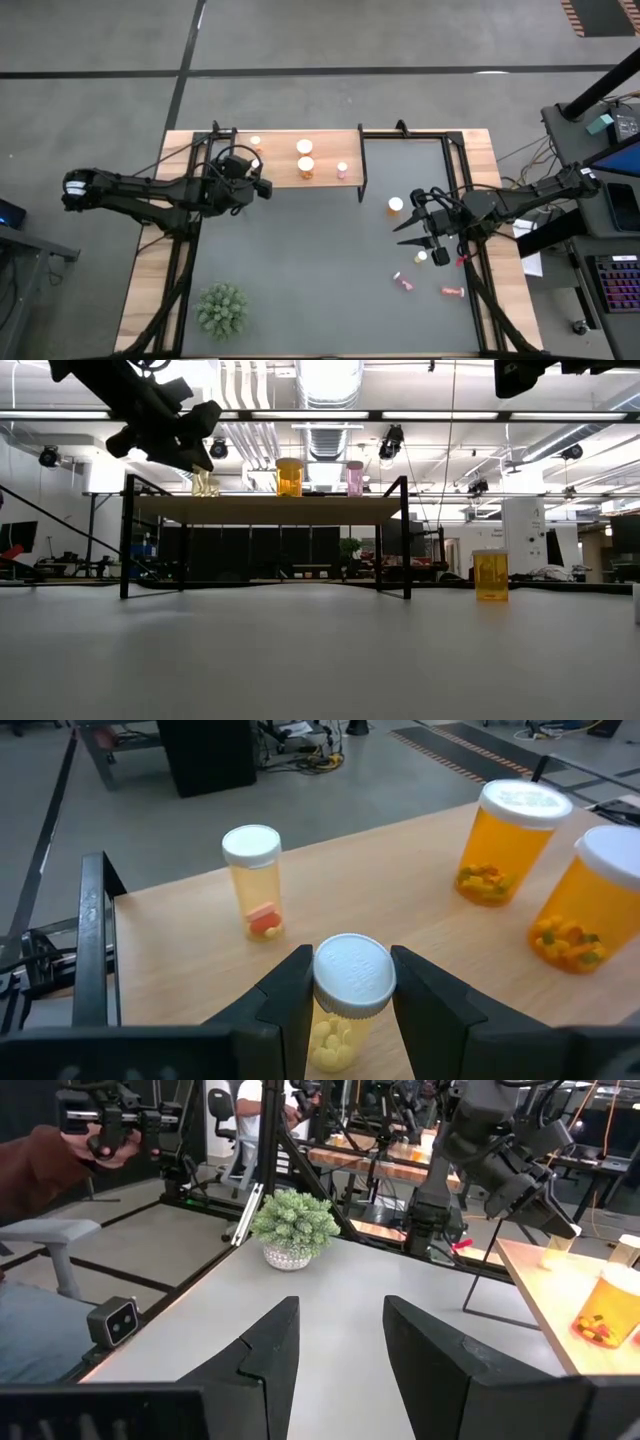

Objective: Pick and place medicine bottles onto shelf by color
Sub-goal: Put the bottom yellow pill bottle on the shelf aligned with the yellow pill bottle, then put the orange pill bottle on the shelf aligned with the orange pill bottle

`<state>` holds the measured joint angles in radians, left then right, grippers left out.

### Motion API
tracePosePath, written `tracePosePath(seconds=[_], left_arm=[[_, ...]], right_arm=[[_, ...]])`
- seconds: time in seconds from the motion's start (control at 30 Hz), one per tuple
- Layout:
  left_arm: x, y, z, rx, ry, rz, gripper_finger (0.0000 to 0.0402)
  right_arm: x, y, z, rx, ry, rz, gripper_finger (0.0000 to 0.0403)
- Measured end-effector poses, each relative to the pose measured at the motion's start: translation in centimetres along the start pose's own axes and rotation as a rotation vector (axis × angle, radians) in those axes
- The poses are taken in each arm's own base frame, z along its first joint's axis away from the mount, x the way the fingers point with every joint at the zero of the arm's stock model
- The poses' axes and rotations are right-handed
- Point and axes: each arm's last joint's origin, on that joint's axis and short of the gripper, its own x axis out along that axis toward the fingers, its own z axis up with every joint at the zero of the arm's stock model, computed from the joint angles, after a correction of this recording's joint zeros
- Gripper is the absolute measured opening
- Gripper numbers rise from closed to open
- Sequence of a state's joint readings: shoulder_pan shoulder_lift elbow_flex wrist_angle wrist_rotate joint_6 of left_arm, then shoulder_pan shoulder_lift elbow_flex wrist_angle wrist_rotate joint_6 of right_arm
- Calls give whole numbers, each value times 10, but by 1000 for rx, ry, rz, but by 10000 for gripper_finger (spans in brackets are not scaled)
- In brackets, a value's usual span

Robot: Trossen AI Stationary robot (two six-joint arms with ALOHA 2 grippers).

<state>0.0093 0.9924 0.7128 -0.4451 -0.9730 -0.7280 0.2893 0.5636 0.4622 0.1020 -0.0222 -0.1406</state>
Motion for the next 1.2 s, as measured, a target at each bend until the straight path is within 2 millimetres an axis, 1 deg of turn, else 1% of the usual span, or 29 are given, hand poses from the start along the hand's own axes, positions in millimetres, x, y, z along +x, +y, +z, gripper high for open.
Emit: tracePosePath(seconds=[0.43, 0.5, 0.7, 0.83, 0.93, 1.2], left_arm=[[-1, 3, 0, -17, 3, 9, 107], [-1, 3, 0, -17, 4, 8, 114], [-1, 3, 0, -17, 4, 8, 160], [-1, 3, 1, 9, 2, 5, 181], [-3, 2, 5, 24, -3, -1, 187], [-7, 2, 15, 52, -19, -19, 187]], right_arm=[[0, 0, 0, 2, 1, 1, 137], [0, 0, 0, 2, 1, 0, 137], [0, 0, 0, 2, 1, 0, 137], [0, 0, 0, 2, 1, 1, 137], [0, 0, 0, 2, 1, 1, 137], [0, 0, 0, 2, 2, 1, 137]])
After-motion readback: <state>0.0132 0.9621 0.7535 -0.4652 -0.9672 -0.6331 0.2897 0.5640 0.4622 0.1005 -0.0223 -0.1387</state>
